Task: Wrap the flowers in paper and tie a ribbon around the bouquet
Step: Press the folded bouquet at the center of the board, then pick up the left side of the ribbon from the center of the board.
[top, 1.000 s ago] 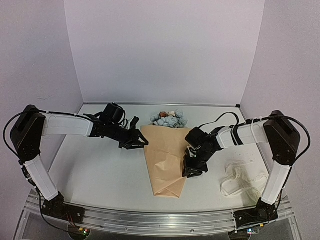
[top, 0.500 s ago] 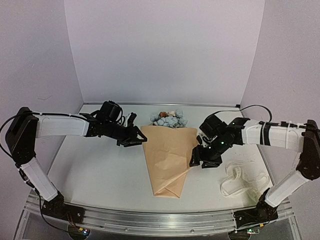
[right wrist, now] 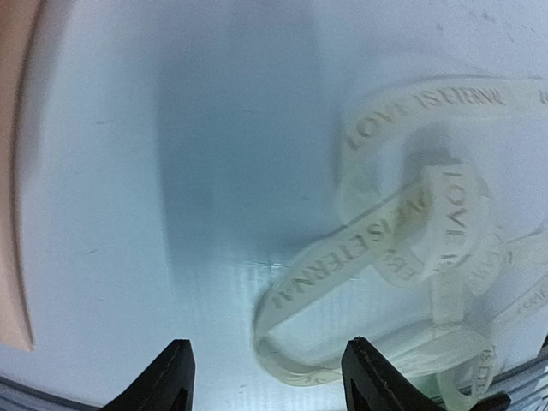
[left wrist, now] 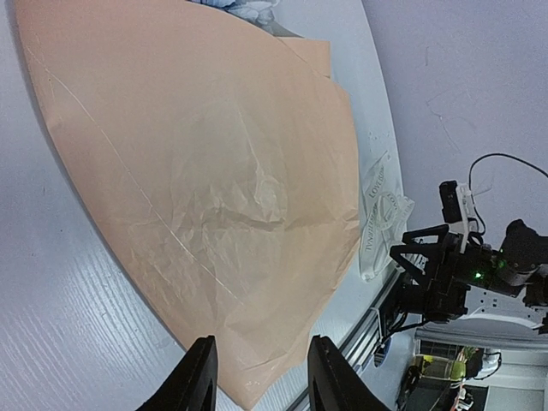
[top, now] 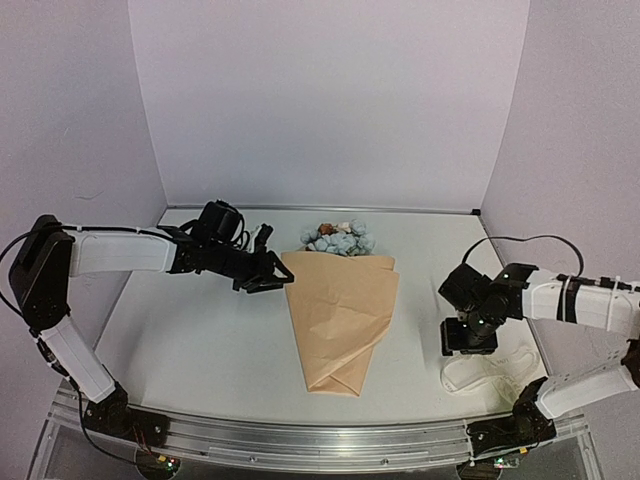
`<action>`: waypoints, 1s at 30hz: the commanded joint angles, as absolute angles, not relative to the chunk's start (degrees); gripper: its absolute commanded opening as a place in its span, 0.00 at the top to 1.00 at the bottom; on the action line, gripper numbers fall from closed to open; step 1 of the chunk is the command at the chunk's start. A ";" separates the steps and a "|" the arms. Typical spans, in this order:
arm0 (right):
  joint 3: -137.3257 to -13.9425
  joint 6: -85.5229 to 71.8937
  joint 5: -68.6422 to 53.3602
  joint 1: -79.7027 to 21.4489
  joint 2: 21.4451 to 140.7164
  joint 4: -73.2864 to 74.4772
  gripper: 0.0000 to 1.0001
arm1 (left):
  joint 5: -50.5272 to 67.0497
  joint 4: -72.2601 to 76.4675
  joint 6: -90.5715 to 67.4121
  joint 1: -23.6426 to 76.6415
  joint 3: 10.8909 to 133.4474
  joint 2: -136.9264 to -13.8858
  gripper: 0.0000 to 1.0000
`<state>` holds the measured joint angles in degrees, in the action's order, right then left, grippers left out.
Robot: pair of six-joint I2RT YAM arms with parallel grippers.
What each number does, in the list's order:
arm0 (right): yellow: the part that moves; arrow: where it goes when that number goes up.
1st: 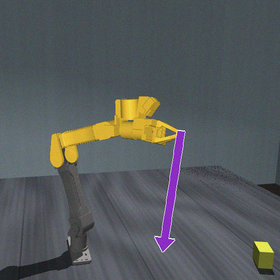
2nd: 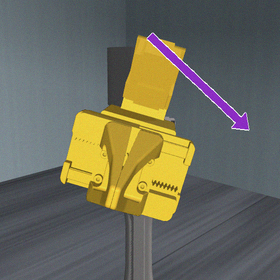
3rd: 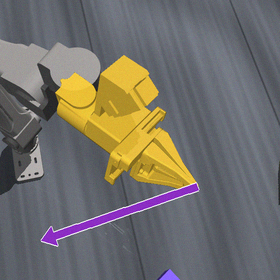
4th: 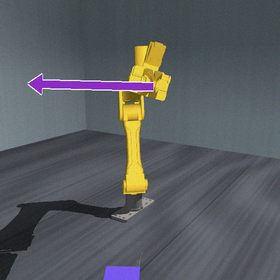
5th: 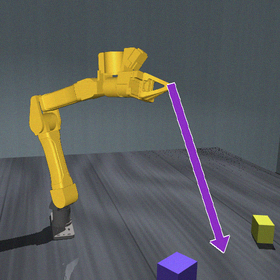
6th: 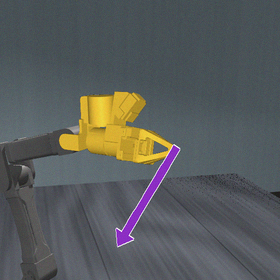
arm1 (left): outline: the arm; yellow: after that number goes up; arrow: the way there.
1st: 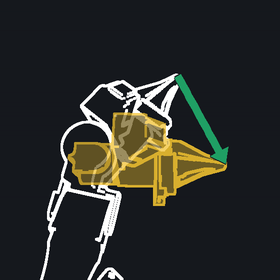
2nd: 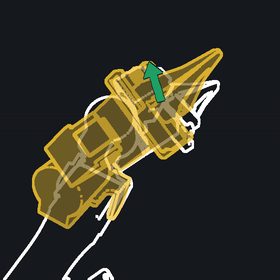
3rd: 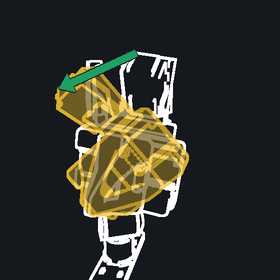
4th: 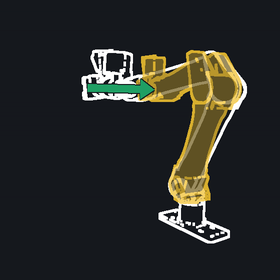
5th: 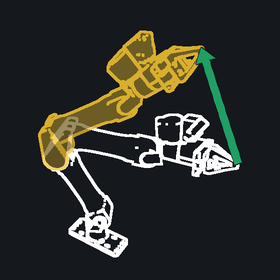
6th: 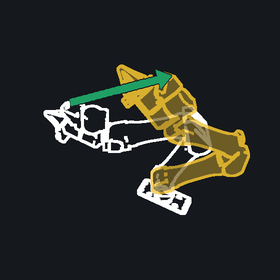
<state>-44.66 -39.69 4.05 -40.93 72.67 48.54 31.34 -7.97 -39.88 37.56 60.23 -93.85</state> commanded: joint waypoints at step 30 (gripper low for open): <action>-38.46 -56.21 2.09 -11.86 79.29 25.07 0.33 | 31.46 -10.52 -38.20 37.62 62.51 -91.96 0.62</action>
